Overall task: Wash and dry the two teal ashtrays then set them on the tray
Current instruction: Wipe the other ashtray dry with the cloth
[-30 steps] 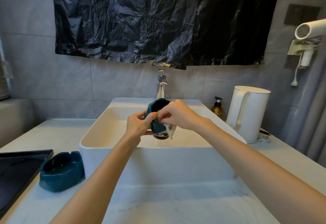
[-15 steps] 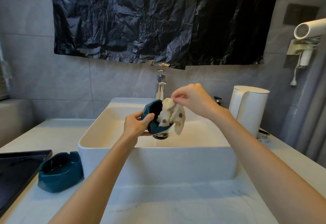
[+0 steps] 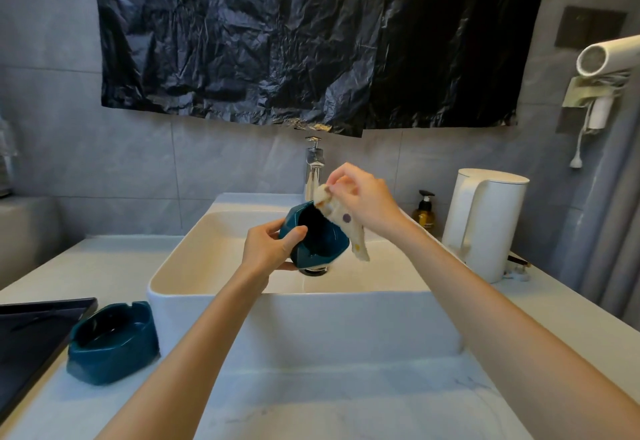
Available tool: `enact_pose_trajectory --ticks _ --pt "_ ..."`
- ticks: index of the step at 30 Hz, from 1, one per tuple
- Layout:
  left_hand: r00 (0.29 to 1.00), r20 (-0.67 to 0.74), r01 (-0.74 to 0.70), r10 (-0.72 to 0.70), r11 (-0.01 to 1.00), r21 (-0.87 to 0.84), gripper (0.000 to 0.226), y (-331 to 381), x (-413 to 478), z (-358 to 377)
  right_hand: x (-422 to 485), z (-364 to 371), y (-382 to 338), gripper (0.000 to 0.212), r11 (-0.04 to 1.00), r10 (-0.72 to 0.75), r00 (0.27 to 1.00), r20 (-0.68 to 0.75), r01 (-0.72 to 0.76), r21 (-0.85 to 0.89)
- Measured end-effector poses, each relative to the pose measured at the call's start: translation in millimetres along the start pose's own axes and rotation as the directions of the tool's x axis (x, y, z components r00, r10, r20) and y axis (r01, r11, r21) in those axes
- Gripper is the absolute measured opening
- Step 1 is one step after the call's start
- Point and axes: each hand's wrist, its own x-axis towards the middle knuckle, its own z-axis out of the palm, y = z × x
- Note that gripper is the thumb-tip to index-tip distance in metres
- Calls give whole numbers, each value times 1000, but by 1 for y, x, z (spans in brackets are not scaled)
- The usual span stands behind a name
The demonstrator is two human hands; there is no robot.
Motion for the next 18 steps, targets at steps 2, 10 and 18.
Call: enact_pose_trajectory --ticks 2,10,18 --pt "1000 -6 2 -2 1000 -7 34 0 0 0 -5 12 0 7 986 36 990 136 -58 159" --pt "998 1 -61 61 998 -3 32 -4 1 -2 -13 17 18 38 993 -115 984 139 115 4" --pt "993 47 -115 112 990 86 38 -5 3 0 3 31 20 20 603 -434 887 156 414 -682"
